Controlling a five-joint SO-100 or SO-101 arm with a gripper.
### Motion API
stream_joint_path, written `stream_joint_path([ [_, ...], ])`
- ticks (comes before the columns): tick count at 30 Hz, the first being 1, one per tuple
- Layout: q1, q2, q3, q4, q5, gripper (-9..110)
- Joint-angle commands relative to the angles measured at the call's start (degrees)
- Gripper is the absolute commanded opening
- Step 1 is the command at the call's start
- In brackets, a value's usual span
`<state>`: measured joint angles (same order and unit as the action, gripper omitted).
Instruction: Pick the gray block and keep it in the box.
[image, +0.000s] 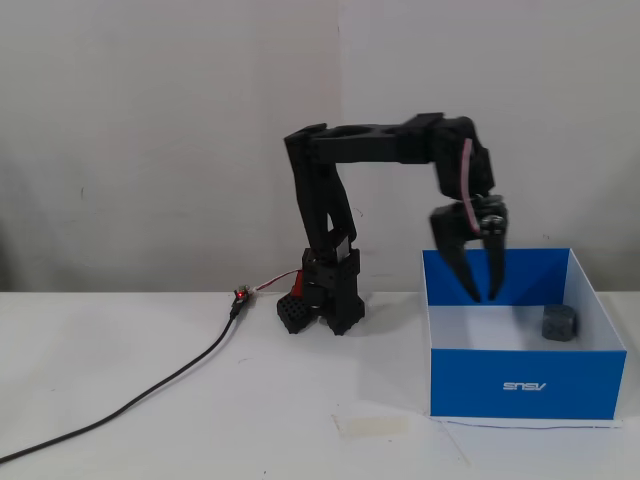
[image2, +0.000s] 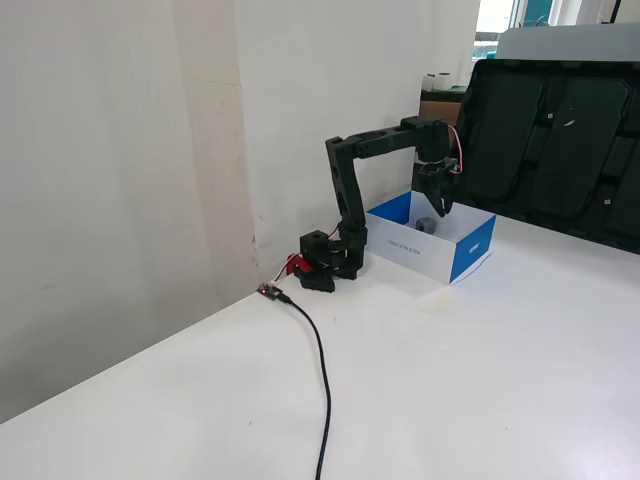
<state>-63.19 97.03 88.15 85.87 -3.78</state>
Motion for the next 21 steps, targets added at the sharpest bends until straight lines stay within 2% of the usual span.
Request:
stream_joint_path([
  [1,9.1,10.5,-0.1,0.6,-0.1,0],
  [13,39.2,21.5,7.2,-0.8,-1.9,0],
  [21,56.3,28.5,20.7,-9.0,-1.5,0],
])
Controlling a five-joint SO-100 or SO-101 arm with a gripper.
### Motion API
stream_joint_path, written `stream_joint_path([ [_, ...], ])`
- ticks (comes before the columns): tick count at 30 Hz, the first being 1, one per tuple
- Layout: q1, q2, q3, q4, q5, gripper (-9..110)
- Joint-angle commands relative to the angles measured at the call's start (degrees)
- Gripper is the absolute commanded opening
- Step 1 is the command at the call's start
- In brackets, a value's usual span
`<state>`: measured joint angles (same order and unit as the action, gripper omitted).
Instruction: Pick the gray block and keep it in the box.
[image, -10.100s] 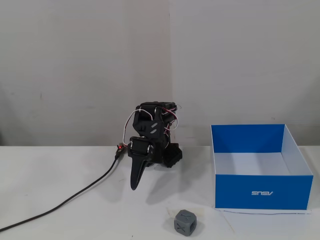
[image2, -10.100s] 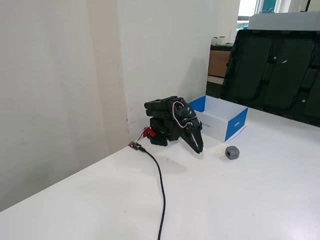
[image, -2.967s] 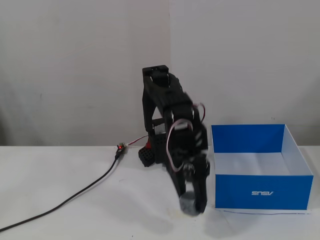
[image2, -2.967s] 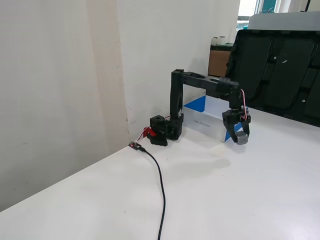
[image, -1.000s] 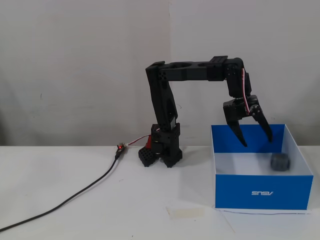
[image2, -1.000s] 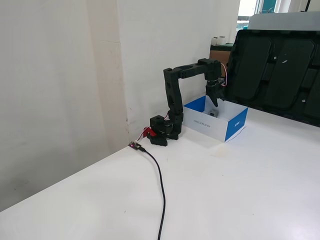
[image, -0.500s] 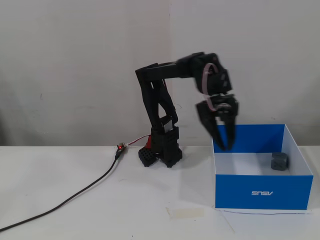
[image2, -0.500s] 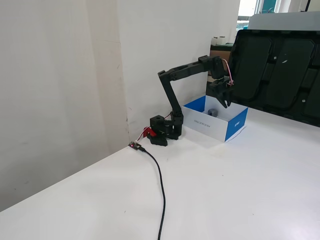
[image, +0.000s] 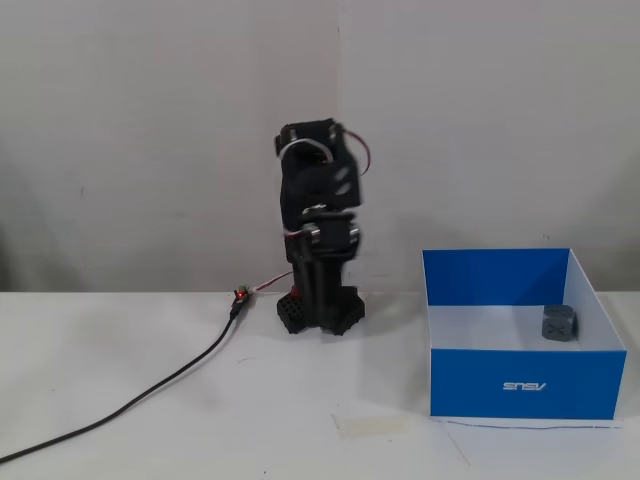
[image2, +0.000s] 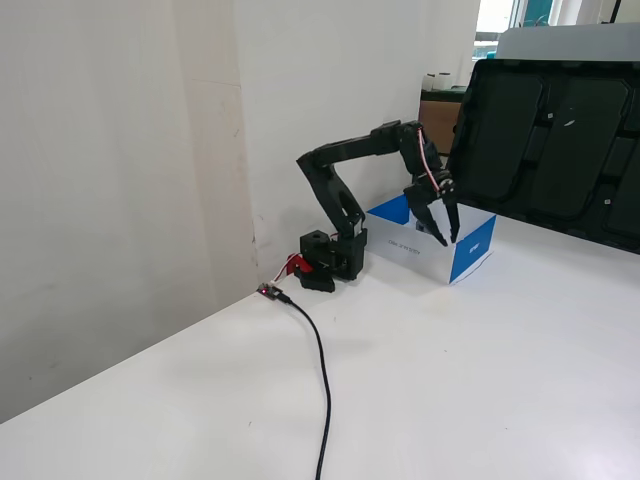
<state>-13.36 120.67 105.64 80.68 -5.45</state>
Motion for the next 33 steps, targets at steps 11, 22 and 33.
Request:
stream_joint_path([
  [11,16.9,8.4,23.1,-22.0,0.9,0],
  [22,15.6,16.7,39.2,-32.5,2.5,0],
  [33,11.3,37.3,54.1,-30.8,2.9,0],
])
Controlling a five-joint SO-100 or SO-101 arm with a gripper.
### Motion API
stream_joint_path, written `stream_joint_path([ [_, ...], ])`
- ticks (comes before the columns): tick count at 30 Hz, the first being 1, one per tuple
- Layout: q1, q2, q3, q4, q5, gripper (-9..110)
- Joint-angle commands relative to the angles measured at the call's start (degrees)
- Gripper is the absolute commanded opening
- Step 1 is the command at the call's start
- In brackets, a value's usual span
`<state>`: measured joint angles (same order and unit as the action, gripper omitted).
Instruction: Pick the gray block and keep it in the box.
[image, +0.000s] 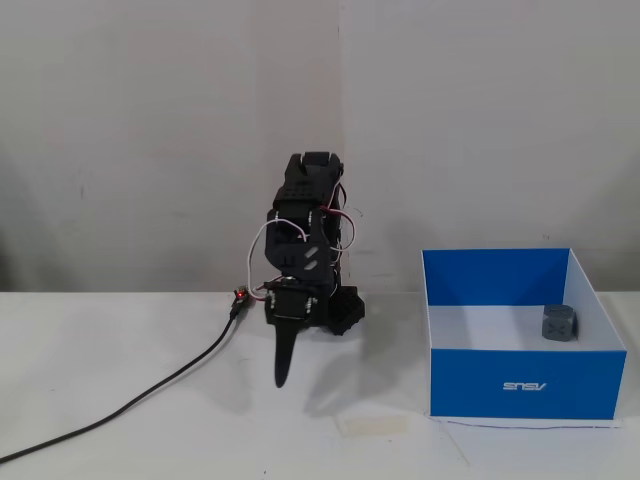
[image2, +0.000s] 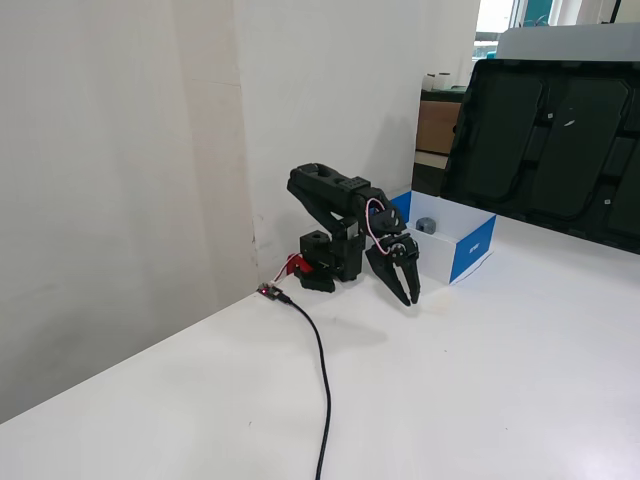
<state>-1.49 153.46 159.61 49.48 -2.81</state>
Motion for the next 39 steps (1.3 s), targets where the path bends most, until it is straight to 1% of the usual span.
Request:
stream_joint_path([
  [1,-0.4,4.6,0.2,0.4,0.7,0],
  [8,0.2,7.3,3.3,0.0,1.2,0],
  [10,0.2,11.2,4.7,0.9,1.2,0],
  [16,0.4,30.1,10.3,6.6,1.2,0],
  [22,0.6,36.2,12.0,9.0,1.2,0],
  [25,0.0,42.0,13.5,11.6,1.2,0],
  [36,-1.5,43.0,14.2,15.6,0.4,0],
  [39,-0.4,43.0,14.0,16.6,0.4,0],
])
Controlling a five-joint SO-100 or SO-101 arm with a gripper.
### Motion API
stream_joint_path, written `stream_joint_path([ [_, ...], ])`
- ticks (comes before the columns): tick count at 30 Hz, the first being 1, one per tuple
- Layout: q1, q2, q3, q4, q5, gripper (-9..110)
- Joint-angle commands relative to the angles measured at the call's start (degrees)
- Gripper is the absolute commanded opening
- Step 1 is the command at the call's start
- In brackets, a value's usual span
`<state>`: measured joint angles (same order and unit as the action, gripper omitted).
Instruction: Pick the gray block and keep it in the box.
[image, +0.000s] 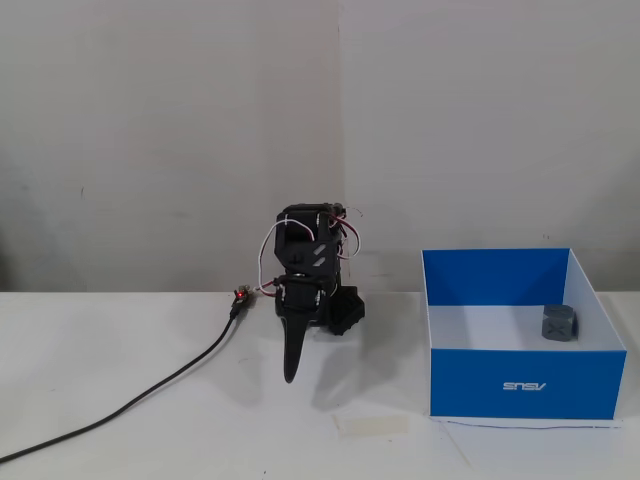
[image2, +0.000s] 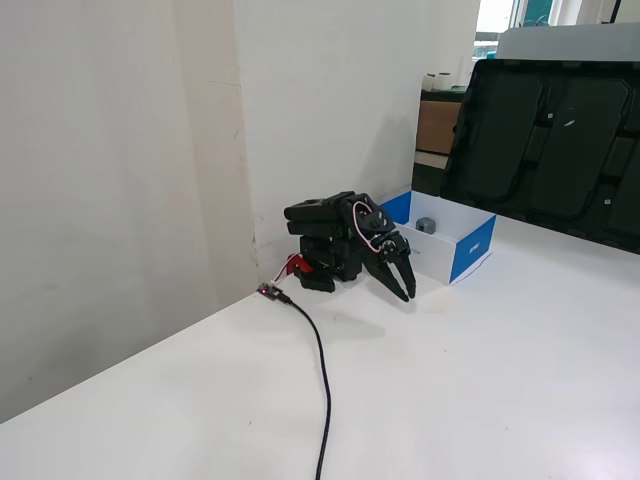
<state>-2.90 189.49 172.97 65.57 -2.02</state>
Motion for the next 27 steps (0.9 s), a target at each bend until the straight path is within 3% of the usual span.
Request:
stream_joint_path([
  [1,1.0,6.9,0.6,0.7,-0.4,0],
  [27,1.7,6.9,0.5,0.8,0.4,0],
])
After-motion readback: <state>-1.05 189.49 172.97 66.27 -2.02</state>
